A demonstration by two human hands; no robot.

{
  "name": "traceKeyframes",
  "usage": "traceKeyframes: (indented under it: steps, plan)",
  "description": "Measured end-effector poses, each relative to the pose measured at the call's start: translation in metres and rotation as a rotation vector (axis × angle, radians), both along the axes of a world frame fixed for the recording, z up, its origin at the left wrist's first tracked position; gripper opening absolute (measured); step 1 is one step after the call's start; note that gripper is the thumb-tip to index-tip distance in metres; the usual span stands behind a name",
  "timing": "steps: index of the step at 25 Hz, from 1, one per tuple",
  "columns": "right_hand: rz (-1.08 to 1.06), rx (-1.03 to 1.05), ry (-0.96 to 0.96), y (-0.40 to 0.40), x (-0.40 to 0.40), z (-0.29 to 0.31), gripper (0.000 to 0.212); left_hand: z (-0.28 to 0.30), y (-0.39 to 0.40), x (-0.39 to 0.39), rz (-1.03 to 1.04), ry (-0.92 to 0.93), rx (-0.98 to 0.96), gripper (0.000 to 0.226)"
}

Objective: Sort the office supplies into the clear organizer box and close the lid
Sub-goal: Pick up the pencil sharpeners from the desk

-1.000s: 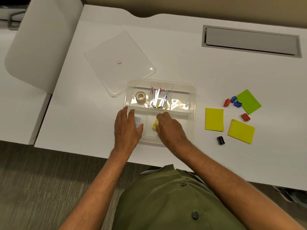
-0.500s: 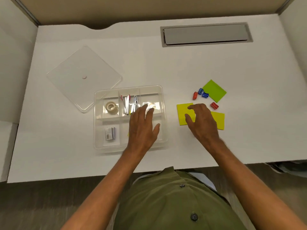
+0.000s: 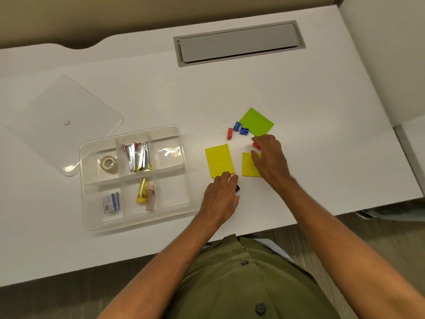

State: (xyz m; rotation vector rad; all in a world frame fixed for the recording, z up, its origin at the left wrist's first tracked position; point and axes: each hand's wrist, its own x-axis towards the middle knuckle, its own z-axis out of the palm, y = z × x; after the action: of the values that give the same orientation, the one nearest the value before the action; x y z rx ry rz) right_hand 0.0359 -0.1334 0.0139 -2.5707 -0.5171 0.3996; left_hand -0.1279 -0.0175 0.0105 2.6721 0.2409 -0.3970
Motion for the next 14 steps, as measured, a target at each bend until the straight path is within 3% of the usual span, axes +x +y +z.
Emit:
traceKeyframes:
  steps: [6, 10, 14]
  plan:
    - [0.090, -0.111, 0.023, 0.001, 0.018, -0.014, 0.034, -0.015, -0.001, 0.013, 0.015, -0.010, -0.030, 0.033]
    - [0.063, -0.004, 0.051, 0.004, 0.031, -0.017, 0.014, -0.015, 0.006, 0.016, 0.133, -0.063, -0.210, 0.022]
    - [0.004, 0.099, 0.040, 0.015, 0.040, -0.010, 0.010, -0.005, 0.012, 0.022, 0.368, -0.109, -0.483, 0.016]
